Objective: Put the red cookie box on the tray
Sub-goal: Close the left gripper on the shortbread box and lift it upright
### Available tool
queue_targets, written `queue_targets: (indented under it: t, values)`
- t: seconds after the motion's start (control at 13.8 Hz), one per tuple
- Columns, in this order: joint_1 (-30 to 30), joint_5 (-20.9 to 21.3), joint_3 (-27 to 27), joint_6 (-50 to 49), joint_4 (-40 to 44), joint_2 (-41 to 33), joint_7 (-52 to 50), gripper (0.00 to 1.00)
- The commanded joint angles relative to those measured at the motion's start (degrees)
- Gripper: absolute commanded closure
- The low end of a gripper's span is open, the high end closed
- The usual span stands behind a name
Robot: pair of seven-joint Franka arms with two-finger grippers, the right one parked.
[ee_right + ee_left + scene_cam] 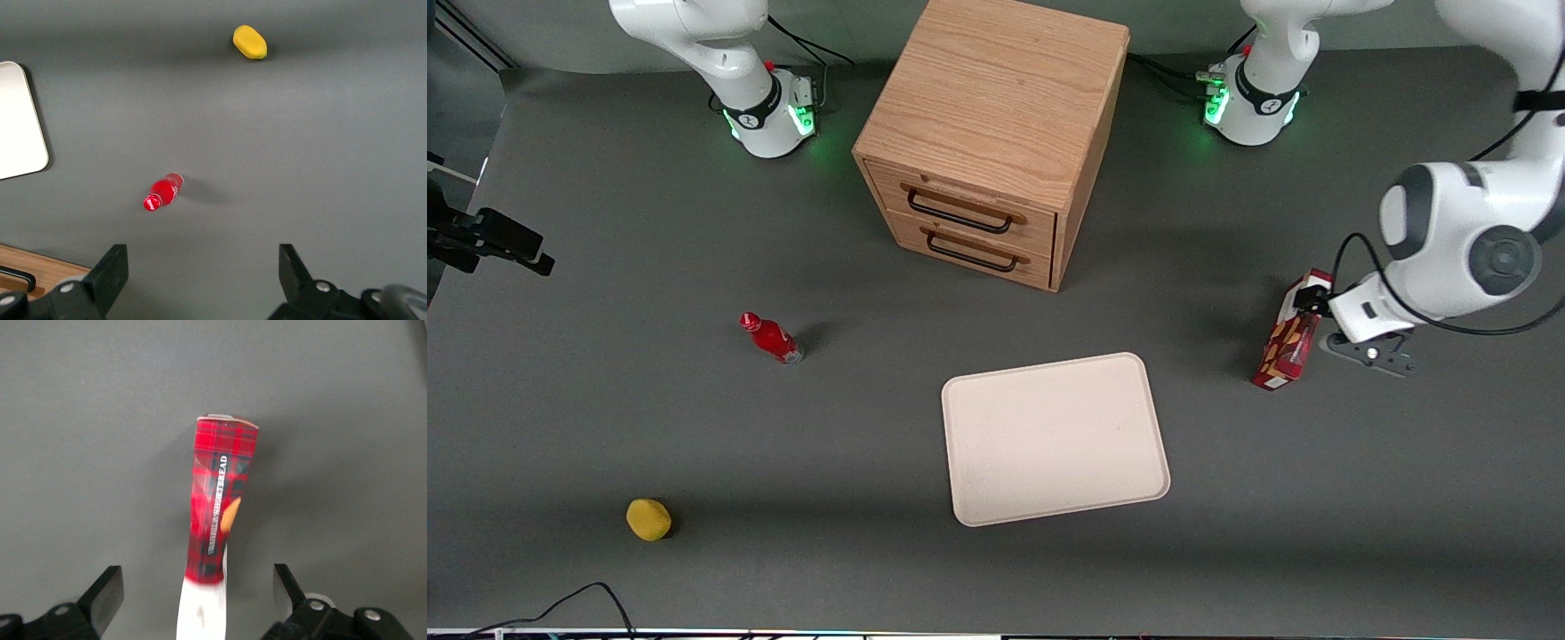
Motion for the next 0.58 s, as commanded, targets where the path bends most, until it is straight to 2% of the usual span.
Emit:
queue_targets:
  t: [0.0, 0.07, 0.15, 0.36, 0.51]
  values:
    - [-0.4, -0.3, 0.4, 16.2, -8.9, 2.0, 1.7, 0.03]
    - [-0.3, -0.3, 0.4, 19.7, -9.7, 3.7, 1.3, 0.79]
    - [-0.2, -0.3, 0.4, 20.2, -9.8, 4.5, 2.0, 1.0]
    - [-0.1, -0.4, 0.4, 16.8, -7.8, 4.1, 2.1, 1.0]
    - [-0.1, -0.5, 0.4, 9.3, -3.2, 3.5, 2.0, 1.0]
